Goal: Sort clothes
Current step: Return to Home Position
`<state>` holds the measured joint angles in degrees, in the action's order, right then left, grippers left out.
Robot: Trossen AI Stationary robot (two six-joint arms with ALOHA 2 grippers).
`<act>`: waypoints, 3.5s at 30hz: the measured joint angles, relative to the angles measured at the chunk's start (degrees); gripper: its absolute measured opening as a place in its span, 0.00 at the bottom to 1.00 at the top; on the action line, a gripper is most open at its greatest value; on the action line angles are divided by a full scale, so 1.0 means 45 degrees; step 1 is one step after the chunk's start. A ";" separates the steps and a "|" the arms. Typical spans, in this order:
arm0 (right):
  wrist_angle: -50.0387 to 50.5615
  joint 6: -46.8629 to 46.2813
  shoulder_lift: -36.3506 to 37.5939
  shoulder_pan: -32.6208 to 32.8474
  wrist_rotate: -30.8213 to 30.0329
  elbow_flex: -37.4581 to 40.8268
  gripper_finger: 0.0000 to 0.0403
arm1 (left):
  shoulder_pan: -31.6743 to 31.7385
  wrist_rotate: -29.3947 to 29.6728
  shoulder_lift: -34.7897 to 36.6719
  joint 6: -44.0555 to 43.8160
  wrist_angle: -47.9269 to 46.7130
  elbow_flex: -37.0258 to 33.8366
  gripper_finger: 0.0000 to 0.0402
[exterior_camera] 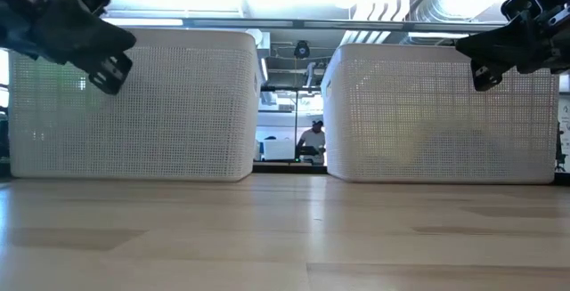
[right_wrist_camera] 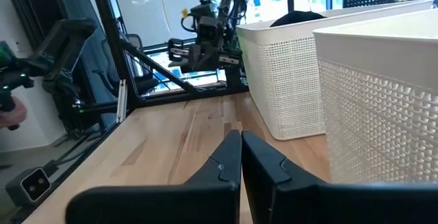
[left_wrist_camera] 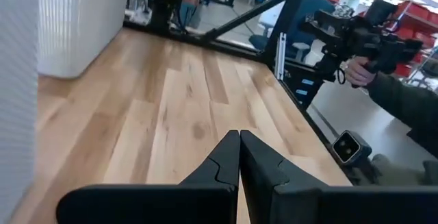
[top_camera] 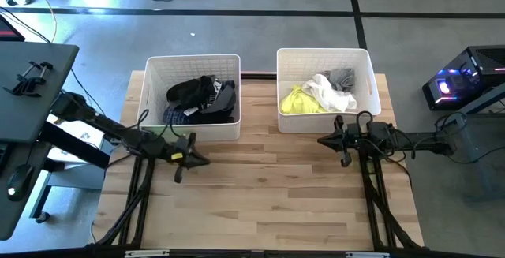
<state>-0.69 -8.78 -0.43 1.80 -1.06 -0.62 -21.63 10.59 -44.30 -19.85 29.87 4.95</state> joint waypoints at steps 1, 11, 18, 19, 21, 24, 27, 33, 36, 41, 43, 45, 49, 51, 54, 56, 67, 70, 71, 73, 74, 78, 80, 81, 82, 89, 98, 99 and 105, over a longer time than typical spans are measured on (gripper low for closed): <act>0.0000 -0.0005 0.0000 0.0000 0.0022 0.0000 0.00 | -0.0005 0.0025 0.0274 0.0227 0.0010 -0.0149 0.00; 0.0005 -0.0306 0.0000 0.0000 0.0117 0.0000 0.00 | -0.0010 0.0679 0.3845 0.2468 -0.0991 -0.0956 0.00; 0.0005 -0.0378 0.0000 0.0000 0.0112 0.0000 0.00 | 0.1259 -0.1006 0.5761 0.3222 -0.2266 -0.0956 0.00; 0.0005 -0.0415 0.0000 0.0000 0.0112 0.0000 0.00 | 0.1594 -0.1295 0.5935 0.3267 -0.2507 -0.0956 0.00; 0.0005 -0.0584 0.0003 0.0000 0.0114 0.0000 0.00 | 0.2280 -0.1921 0.6225 0.3354 -0.3059 -0.0956 0.00; 0.0008 -0.0826 0.0003 0.0000 0.0155 0.0000 0.00 | 0.3200 -0.3165 0.6725 0.3357 -0.3606 -0.0956 0.00; 0.0024 -0.0885 0.0003 0.0000 0.0227 0.0000 0.00 | 0.3919 -0.4263 0.7394 0.3518 -0.4094 -0.0956 0.00; 0.0044 -0.0731 0.0000 0.0000 0.0253 -0.0005 0.00 | 0.4972 -0.4855 0.9049 0.3893 -0.6137 -0.0952 0.00; 0.0048 -0.0668 0.0000 0.0005 0.0257 -0.0005 0.00 | 0.5098 -0.5063 0.9450 0.4212 -0.6077 -0.0952 0.00; 0.0049 -0.0631 0.0000 0.0044 0.0257 -0.0005 0.00 | 0.5095 -0.4972 0.9512 0.4856 -0.6115 -0.0952 0.00; 0.0049 -0.0606 0.0000 0.0044 0.0257 -0.0005 0.00 | 0.5090 -0.4903 0.9503 0.4502 -0.6125 -0.0952 0.00; 0.0049 -0.0563 0.0000 0.0044 0.0263 -0.0005 0.00 | 0.5090 -0.4901 0.9465 0.4192 -0.6123 -0.0952 0.00; 0.0034 -0.0546 0.0005 0.0044 0.0301 -0.0005 0.00 | 0.5090 -0.4891 0.9439 0.4135 -0.6130 -0.0952 0.00; 0.0034 -0.0542 0.0005 0.0044 0.0301 -0.0005 0.00 | 0.5090 -0.4891 0.9439 0.4131 -0.6125 -0.0952 0.00; 0.0034 -0.0555 0.0005 0.0044 0.0301 -0.0005 0.00 | 0.5090 -0.4884 0.9439 0.4131 -0.6125 -0.0952 0.00; 0.0034 -0.0563 0.0005 0.0044 0.0301 -0.0005 0.00 | 0.5090 -0.4864 0.9439 0.4132 -0.6079 -0.0952 0.00; 0.0037 -0.0612 0.0005 0.0044 0.0301 -0.0005 0.00 | 0.5090 -0.5611 0.9551 0.3752 -0.5715 -0.0947 0.00; 0.0039 -0.0612 0.0005 0.0044 0.0301 -0.0005 0.00 | 0.5090 -0.5689 0.9702 0.3674 -0.6050 -0.0937 0.00; 0.0039 -0.0612 0.0005 0.0044 0.0301 -0.0005 0.00 | 0.5090 -0.5613 0.9699 0.3777 -0.6049 -0.0937 0.00; 0.0039 -0.0612 0.0005 0.0049 0.0296 -0.0005 0.00 | 0.5090 -0.5105 0.9706 0.4026 -0.6084 -0.0937 0.00; 0.0039 -0.0610 0.0005 0.0049 0.0296 -0.0005 0.00 | 0.5090 -0.4752 0.9700 0.4087 -0.6166 -0.0937 0.00; 0.0049 -0.0333 0.0000 0.0044 0.0296 -0.0005 0.00 | 0.5081 -0.4095 0.9681 0.3895 -0.6281 -0.0937 0.00; 0.0049 -0.0283 0.0000 0.0049 0.0285 -0.0005 0.00 | 0.5081 -0.4071 0.9681 0.3801 -0.6290 -0.0937 0.00; 0.0049 -0.0284 0.0000 0.0049 0.0269 -0.0005 0.00 | 0.5081 -0.4066 0.9681 0.3806 -0.6290 -0.0937 0.00; 0.0047 -0.0287 0.0000 0.0049 0.0241 -0.0005 0.00 | 0.5081 -0.4048 0.9681 0.3801 -0.6290 -0.0937 0.00; 0.0043 -0.0282 0.0000 0.0049 0.0227 -0.0005 0.00 | 0.5081 -0.4020 0.9681 0.3796 -0.6295 -0.0937 0.00; 0.0010 -0.0277 0.0000 0.0049 -0.0058 0.0000 0.00 | 0.5081 -0.3988 0.9681 0.3791 -0.6295 -0.0937 0.00; 0.0010 -0.0277 0.0000 0.0049 -0.0058 0.0000 0.00 | 0.5081 -0.3988 0.9681 0.3791 -0.6296 -0.0937 0.00; 0.0019 0.0068 0.0000 0.0049 0.0165 0.0000 0.00 | 0.5081 -0.3983 0.9681 0.3790 -0.6295 -0.0937 0.00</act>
<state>-0.60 -8.47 -0.43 2.02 -0.32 -0.62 1.23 -7.33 -0.73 -2.79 1.54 0.73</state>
